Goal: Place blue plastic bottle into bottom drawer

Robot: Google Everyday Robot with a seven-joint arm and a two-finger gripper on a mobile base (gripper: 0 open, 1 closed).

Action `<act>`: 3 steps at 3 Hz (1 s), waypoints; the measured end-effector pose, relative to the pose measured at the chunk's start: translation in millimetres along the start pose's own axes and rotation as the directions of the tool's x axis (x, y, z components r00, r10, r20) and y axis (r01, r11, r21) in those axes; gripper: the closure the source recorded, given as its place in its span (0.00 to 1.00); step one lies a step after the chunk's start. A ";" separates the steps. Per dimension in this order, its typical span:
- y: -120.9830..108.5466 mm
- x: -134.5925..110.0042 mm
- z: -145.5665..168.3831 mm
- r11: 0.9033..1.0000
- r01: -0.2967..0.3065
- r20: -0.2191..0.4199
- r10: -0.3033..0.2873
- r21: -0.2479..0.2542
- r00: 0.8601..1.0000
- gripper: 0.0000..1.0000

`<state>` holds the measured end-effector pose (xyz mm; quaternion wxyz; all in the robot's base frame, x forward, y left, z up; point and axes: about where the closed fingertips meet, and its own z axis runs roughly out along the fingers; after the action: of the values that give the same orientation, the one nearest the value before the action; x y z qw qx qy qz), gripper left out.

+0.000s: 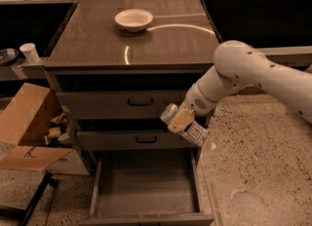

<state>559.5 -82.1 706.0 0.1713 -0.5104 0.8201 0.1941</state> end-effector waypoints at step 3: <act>-0.1 25.4 47.1 0.996 -0.036 0.019 0.038 -0.080 0.999 1.00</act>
Offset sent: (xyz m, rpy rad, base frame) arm -0.0060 0.0041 -0.0310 0.0557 0.0497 0.0018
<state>552.9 -78.5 653.1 0.1557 -0.4996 0.8191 0.2351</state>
